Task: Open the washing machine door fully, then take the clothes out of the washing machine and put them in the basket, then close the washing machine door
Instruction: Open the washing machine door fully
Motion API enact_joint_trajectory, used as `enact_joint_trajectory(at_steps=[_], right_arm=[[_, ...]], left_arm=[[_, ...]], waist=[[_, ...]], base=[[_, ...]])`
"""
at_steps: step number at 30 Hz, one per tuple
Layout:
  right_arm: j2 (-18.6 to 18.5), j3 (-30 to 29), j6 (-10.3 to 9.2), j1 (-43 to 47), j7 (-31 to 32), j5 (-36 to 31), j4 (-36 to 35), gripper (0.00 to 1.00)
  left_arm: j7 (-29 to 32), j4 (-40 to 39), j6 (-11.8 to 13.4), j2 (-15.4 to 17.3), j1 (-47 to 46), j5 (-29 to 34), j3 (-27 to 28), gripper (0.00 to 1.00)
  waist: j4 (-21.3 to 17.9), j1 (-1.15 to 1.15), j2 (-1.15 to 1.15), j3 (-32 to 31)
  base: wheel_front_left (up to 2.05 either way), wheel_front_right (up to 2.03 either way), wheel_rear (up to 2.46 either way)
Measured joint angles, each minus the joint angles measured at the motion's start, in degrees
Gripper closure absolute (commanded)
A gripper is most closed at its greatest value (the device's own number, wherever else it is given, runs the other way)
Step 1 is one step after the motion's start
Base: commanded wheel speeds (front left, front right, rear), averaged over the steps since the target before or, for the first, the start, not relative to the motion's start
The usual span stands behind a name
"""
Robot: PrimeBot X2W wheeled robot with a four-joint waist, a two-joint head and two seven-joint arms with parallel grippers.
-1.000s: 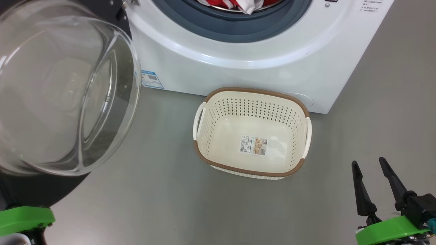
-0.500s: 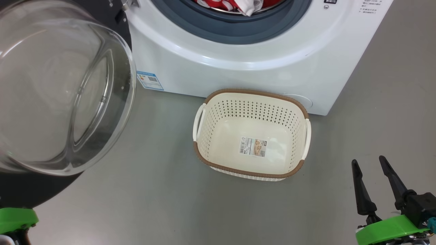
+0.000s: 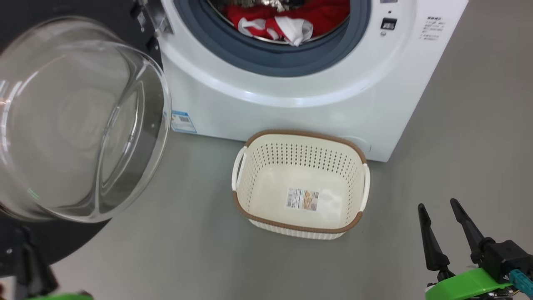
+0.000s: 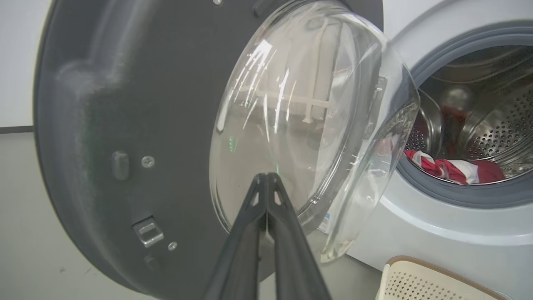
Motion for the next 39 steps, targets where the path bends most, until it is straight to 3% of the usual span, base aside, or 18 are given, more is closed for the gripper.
enact_joint_trajectory(at_steps=[6, 7, 9, 10, 11, 12, 19, 25, 39], right_arm=[[0.2, 0.2, 0.0, 1.1, 0.0, 0.3, 0.5, 0.0], [0.3, 0.2, 0.0, 1.5, 0.0, 0.3, 0.7, 0.0], [0.5, 0.2, 0.0, 2.3, 0.0, 0.4, 1.0, 0.0], [0.6, 0.2, 0.0, 2.3, 0.0, 0.4, 1.0, 0.0], [0.6, 0.2, 0.0, 2.3, 0.0, 0.4, 1.0, 0.0], [0.7, 0.2, 0.0, 2.3, 0.0, 0.4, 0.9, 0.0], [0.8, 0.8, 0.0, 3.3, 0.0, 1.4, 0.9, 0.0], [0.9, 1.8, 0.0, 3.6, 0.0, 2.4, 0.9, 0.0], [0.9, 3.1, 0.0, 5.2, 0.0, 2.9, -0.3, 0.0]], left_arm=[[0.1, -7.0, 3.3, 0.1, 9.1, -2.7, -9.7, 0.98], [0.2, -8.3, 4.0, 0.2, 10.3, -3.2, -11.1, 0.79], [1.1, -11.8, 5.6, 0.3, 13.0, -3.7, -14.8, 0.56], [1.5, -12.8, 5.8, 0.4, 13.6, -3.7, -15.9, 0.11], [1.5, -12.8, 5.8, 0.4, 13.6, -3.7, -15.9, 0.11], [1.8, -13.6, 5.9, 0.4, 14.1, -3.7, -16.9, 0.0], [5.2, -15.9, 6.5, 0.8, 14.9, -2.9, -23.2, 0.0], [7.2, -15.6, 4.4, 1.1, 14.8, -2.9, -27.4, 0.0], [8.1, -11.3, 2.9, 2.2, 12.3, -2.4, -29.5, 0.0]], waist=[[-0.8, 0.0, 0.0, -2.7], [-0.9, 0.0, 0.0, -3.1], [-1.4, 0.0, 0.0, -4.1], [-1.6, 0.0, 0.0, -4.4], [-1.6, 0.0, 0.0, -4.4], [-1.8, 0.0, 0.0, -4.6], [-4.3, 0.0, 0.0, -6.1], [-6.7, 0.0, 0.0, -6.9], [-13.2, 0.0, 0.0, -8.2]], base=[[0.0, 0.0, 0.0], [0.0, 0.0, 0.0], [0.0, 0.0, 0.0], [0.0, 0.0, 0.0], [0.0, 0.0, 0.0], [0.0, 0.0, 0.0], [0.0, 0.0, 0.0], [0.0, 0.0, 0.0], [0.0, 0.0, 0.0]])
